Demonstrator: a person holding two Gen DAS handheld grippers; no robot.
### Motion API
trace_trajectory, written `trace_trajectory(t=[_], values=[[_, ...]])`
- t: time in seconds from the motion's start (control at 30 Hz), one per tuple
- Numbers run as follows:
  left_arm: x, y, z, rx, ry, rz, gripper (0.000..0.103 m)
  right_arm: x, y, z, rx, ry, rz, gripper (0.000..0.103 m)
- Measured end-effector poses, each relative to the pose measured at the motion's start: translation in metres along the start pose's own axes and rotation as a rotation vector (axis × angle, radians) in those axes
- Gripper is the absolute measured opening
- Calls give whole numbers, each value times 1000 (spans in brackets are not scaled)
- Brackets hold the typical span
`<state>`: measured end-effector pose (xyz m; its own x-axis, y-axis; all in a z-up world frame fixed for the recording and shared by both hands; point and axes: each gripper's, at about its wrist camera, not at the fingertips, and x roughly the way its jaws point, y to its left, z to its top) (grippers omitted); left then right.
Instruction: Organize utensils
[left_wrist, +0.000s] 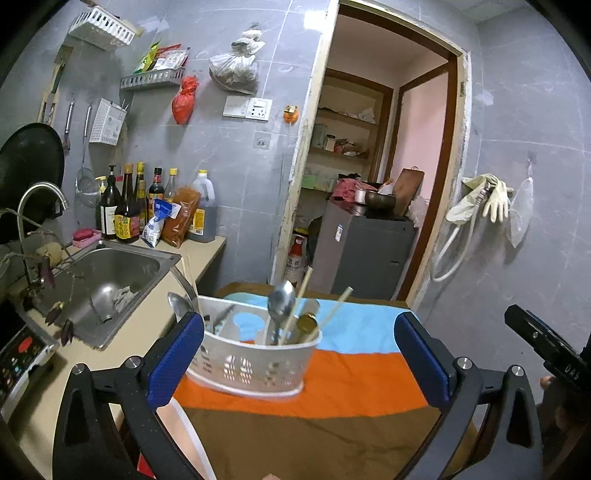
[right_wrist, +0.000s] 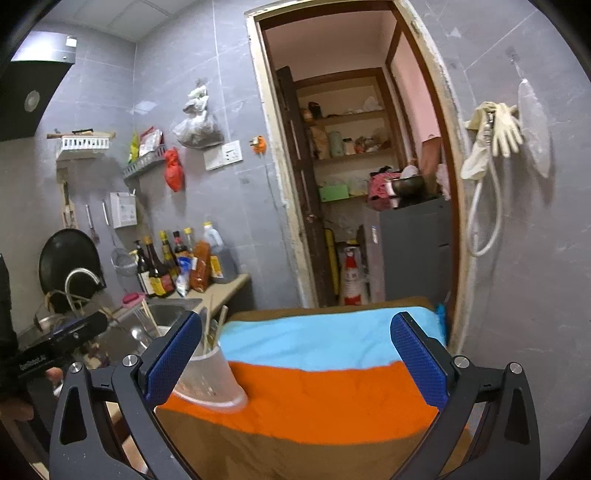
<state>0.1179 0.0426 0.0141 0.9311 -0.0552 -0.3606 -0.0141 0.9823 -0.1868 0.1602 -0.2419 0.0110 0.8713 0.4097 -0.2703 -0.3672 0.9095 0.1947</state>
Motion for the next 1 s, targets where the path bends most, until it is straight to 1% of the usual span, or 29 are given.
trace_trajectory(t=[0.23,0.37,0.47,0.6,0.73,0.83,1.0], values=[[-31,-20,-23,24,32,5,101,-46,-13,-13,-21,34,-46,103],[-49,-30,-36,35,52,-12,101,-72,-17,-22,-10,54,-62,103],[-65,-37,-43,50,40,-5,101,-91,-18,-27,17,54,-75,103],[-82,-43,-49,67,25,-15,101,-116,-13,-35,25,51,-79,103],[-98,-45,-55,85,17,-35,101,-132,-6,-42,-2,58,-74,103],[-108,-46,-63,100,21,-42,101,-143,-4,-46,1,55,-71,103],[-120,-45,-70,84,16,-44,101,-154,6,-48,-19,46,-63,103]])
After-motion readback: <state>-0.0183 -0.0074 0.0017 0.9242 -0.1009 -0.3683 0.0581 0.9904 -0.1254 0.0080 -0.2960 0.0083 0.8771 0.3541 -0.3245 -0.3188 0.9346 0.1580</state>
